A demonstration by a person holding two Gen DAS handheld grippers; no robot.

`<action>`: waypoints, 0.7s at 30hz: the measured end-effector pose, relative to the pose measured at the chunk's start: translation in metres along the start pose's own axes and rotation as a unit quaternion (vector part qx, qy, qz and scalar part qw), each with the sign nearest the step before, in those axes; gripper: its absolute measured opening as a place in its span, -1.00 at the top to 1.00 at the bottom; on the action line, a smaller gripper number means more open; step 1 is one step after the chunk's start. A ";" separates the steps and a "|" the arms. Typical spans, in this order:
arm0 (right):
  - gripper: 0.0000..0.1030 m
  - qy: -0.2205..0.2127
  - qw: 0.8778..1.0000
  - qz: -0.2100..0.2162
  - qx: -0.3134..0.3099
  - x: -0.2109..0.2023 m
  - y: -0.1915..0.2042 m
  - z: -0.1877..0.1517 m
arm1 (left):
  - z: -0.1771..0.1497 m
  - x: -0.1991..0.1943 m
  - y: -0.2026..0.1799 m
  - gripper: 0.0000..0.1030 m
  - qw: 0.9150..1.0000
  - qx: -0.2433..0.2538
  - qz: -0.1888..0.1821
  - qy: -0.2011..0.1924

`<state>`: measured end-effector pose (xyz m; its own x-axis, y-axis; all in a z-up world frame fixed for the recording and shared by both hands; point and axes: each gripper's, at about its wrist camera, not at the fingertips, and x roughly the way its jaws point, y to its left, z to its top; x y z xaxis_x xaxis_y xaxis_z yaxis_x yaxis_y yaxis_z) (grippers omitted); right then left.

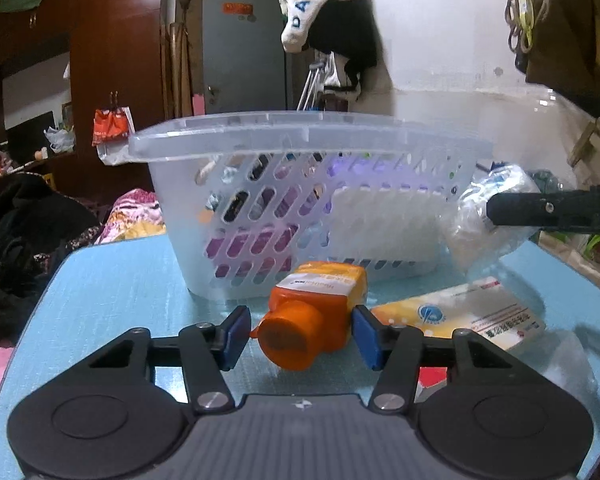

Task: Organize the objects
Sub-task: 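Grasp the orange bottle with the left tool while the right tool grasps the white round container, then lift the orange bottle with the left tool while the right tool lifts the white container toward the basket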

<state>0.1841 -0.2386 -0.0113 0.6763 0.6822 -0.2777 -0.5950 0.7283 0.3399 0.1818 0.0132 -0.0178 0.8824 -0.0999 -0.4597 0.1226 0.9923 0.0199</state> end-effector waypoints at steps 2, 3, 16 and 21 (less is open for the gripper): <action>0.07 -0.004 1.000 0.001 -0.004 -0.001 0.001 0.000 | -0.001 -0.006 0.003 -0.13 1.000 -0.005 -0.004 -0.014; 0.07 -0.005 1.000 0.001 -0.006 -0.002 0.002 0.000 | -0.002 -0.009 0.004 -0.12 1.000 -0.006 -0.005 -0.021; 0.07 -0.017 1.000 0.007 -0.023 -0.005 0.004 0.001 | -0.006 -0.023 0.017 0.14 0.998 -0.027 -0.019 -0.052; 0.07 -0.017 1.000 0.008 -0.023 -0.004 0.004 0.001 | -0.006 -0.022 0.016 0.14 0.998 -0.025 -0.016 -0.055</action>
<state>0.1789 -0.2384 -0.0080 0.6808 0.6916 -0.2412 -0.6248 0.7202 0.3015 0.1617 0.0314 -0.0126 0.9233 -0.1353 -0.3595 0.1301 0.9907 -0.0388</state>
